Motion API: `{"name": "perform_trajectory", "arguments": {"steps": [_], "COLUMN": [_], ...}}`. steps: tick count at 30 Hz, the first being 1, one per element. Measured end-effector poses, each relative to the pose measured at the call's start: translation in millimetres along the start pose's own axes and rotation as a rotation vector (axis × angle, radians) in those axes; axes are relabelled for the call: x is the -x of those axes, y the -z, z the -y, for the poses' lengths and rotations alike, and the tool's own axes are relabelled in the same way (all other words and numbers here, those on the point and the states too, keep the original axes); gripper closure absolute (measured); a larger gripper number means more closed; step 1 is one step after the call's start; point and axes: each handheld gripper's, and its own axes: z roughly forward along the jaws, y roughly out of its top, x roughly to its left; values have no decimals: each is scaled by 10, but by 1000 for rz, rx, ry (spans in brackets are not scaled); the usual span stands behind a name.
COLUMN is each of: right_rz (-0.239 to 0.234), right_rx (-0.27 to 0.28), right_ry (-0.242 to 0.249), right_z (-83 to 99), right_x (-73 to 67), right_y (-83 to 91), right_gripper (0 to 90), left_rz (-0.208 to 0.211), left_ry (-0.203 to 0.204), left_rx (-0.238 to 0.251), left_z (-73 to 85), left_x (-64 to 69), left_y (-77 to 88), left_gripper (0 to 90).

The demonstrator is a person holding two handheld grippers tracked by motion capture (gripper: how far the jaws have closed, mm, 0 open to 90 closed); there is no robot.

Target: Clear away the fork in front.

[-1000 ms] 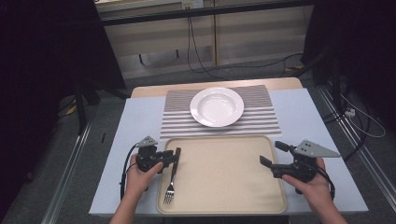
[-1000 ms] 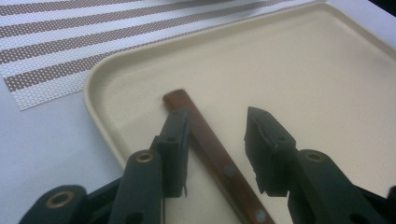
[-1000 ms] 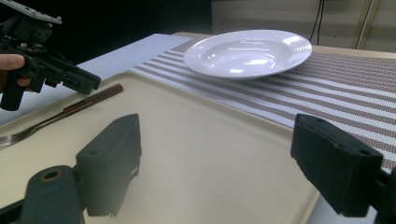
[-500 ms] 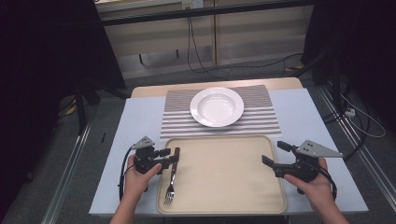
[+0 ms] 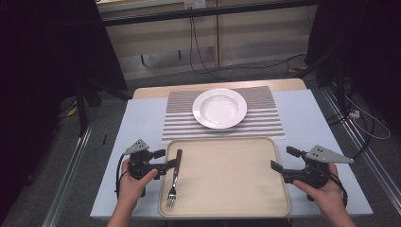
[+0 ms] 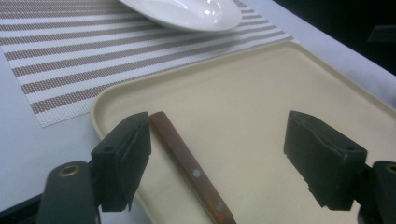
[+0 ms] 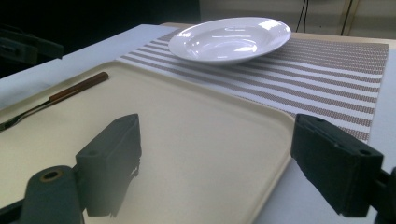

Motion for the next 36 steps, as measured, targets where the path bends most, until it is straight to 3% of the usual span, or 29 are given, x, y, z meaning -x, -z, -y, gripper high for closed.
{"name": "perform_trajectory", "arguments": {"steps": [14,24,36], "right_rz": [-2,14,15], "right_rx": [-29,-32,-35], "right_ry": [11,9,18], "right_z": [36,90,158], "right_x": [4,34,46], "right_y": [64,186,194], "right_gripper": [162,161,162], "left_rz": [-9,-27,-35], "left_ry": [-14,-19,-29], "left_rx": [36,47,72], "left_z": [75,120,179], "left_x": [-19,-52,-69], "left_y": [271,393,486], "left_gripper": [182,165,148]}}
